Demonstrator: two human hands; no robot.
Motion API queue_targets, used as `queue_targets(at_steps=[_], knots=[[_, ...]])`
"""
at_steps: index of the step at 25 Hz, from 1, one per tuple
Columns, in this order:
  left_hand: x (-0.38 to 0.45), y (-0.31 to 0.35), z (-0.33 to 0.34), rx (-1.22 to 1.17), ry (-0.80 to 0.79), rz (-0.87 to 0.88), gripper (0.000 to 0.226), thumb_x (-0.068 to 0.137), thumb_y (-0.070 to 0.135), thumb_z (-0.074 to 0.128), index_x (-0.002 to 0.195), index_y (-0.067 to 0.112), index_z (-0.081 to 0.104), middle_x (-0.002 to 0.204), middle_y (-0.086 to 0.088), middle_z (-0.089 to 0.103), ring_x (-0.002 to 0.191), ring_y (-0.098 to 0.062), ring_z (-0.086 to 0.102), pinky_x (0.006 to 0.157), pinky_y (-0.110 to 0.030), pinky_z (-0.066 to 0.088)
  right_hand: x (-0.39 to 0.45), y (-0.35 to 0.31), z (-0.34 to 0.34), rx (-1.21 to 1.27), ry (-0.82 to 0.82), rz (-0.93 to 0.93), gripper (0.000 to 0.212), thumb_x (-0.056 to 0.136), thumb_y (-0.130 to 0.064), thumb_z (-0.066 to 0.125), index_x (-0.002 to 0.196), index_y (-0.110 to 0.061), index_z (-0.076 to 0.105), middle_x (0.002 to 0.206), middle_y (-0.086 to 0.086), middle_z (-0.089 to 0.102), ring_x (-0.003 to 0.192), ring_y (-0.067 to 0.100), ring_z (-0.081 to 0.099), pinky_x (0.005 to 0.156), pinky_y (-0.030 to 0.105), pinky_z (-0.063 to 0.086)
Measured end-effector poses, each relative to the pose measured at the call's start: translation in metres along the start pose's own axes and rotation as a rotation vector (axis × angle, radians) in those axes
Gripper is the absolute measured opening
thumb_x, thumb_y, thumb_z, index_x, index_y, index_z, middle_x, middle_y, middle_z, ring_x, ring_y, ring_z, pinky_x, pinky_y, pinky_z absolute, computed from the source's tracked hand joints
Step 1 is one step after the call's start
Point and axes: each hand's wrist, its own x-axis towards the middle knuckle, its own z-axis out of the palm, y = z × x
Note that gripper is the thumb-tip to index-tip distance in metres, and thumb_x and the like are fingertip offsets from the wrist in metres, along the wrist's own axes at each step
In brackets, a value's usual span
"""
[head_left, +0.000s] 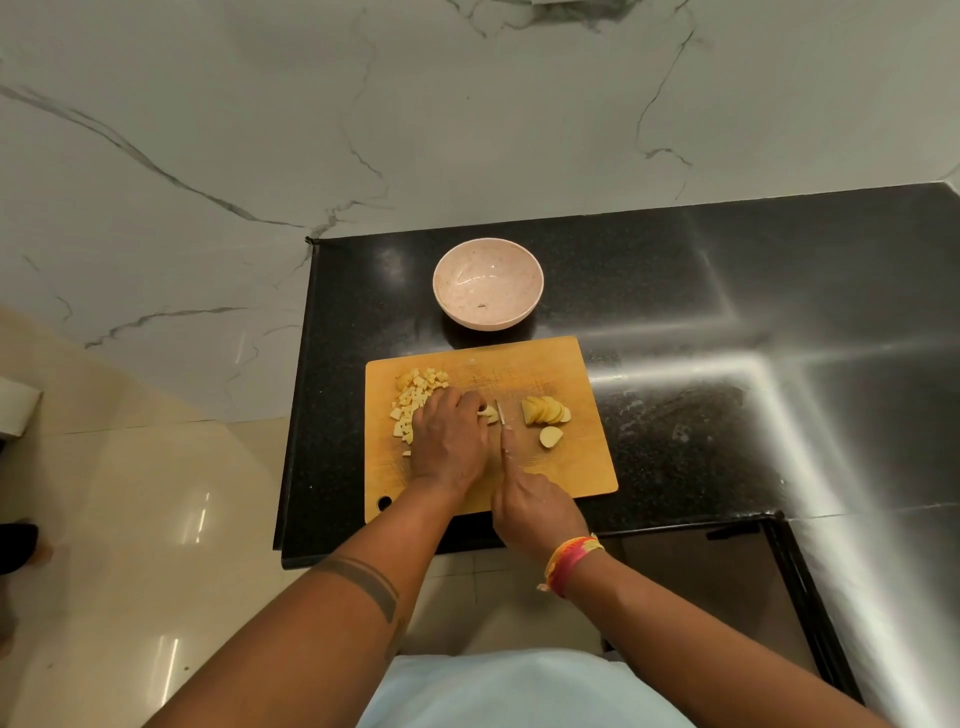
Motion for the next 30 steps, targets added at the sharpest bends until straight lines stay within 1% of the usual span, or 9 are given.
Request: queue_targets(at_steps=[5,9,11,13,19,23,26,28,30], knots=[[0.000,-0.008,-0.005,0.002,0.018,-0.040,0.025,0.103,0.034,0.051,0.124,0.026,0.061,0.125,0.003,0.059,0.115,-0.019,0.051,0.101,-0.038,0.042,0.015,-0.013,0.006,0.039,0.043,-0.052,0.075,0.101,-0.024,0.037,0.163,-0.026,-0.004,0.085,0.012,0.068,0.062,0.027,0.056,0.057,0.036,0.041],[0.008,0.012,-0.004,-0.160,-0.051,0.075,0.026,0.102,0.029,0.054,0.125,0.021,0.063,0.122,0.001,0.058,0.115,-0.019,0.051,0.097,-0.034,0.047,0.010,0.012,-0.013,0.083,0.124,-0.022,0.080,0.097,-0.017,0.044,0.164,-0.016,0.001,0.093,0.017,0.071,0.055,0.025,0.051,0.052,0.035,0.034],[0.014,0.030,-0.001,-0.280,-0.136,0.092,0.030,0.101,0.027,0.058,0.131,0.021,0.062,0.127,0.001,0.056,0.115,-0.018,0.054,0.097,-0.035,0.050,0.007,0.024,-0.024,0.103,0.131,0.041,0.079,0.099,-0.017,0.042,0.164,-0.021,-0.003,0.072,0.006,0.062,0.053,0.023,0.052,0.048,0.034,0.032],[0.017,0.041,0.005,-0.341,-0.217,0.084,0.035,0.099,0.026,0.062,0.133,0.022,0.061,0.128,0.002,0.055,0.113,-0.018,0.058,0.097,-0.037,0.052,0.006,0.033,-0.029,0.105,0.129,0.068,0.077,0.100,-0.020,0.039,0.164,-0.026,-0.005,0.065,0.000,0.056,0.053,0.021,0.051,0.048,0.034,0.034],[0.017,0.039,0.009,-0.346,-0.222,0.076,0.025,0.098,0.022,0.064,0.123,0.019,0.064,0.119,0.002,0.057,0.103,-0.017,0.059,0.094,-0.036,0.052,0.008,0.041,-0.027,0.094,0.126,0.069,0.078,0.100,-0.023,0.039,0.163,-0.029,-0.006,0.066,0.002,0.059,0.054,0.023,0.054,0.050,0.040,0.046],[0.012,0.031,0.004,-0.327,-0.191,0.040,0.020,0.098,0.019,0.063,0.117,0.019,0.065,0.116,0.002,0.060,0.104,-0.016,0.058,0.092,-0.033,0.051,-0.003,0.034,-0.022,0.098,0.122,0.020,0.077,0.100,-0.024,0.040,0.163,-0.034,-0.003,0.063,0.001,0.058,0.052,0.022,0.054,0.049,0.040,0.044],[0.006,0.023,0.004,-0.354,-0.152,-0.004,0.013,0.098,0.016,0.062,0.109,0.019,0.066,0.110,0.003,0.061,0.101,-0.016,0.059,0.087,-0.028,0.051,-0.009,0.033,-0.012,0.098,0.064,0.019,0.078,0.100,-0.024,0.040,0.162,-0.036,-0.005,0.064,0.003,0.058,0.053,0.024,0.055,0.053,0.043,0.047],[0.003,0.021,0.003,-0.343,-0.168,0.011,0.019,0.098,0.016,0.061,0.116,0.020,0.065,0.115,0.003,0.061,0.104,-0.016,0.060,0.089,-0.031,0.053,-0.012,0.033,-0.008,0.100,0.052,0.031,0.079,0.100,-0.022,0.040,0.163,-0.034,-0.006,0.063,0.002,0.057,0.051,0.022,0.053,0.049,0.040,0.041],[0.002,0.019,0.002,-0.315,-0.245,0.055,0.032,0.098,0.020,0.060,0.130,0.024,0.063,0.126,0.003,0.056,0.111,-0.016,0.059,0.096,-0.033,0.052,-0.015,0.031,-0.006,0.103,0.067,0.041,0.080,0.100,-0.021,0.041,0.163,-0.032,-0.007,0.062,0.002,0.057,0.049,0.021,0.051,0.045,0.035,0.033]])
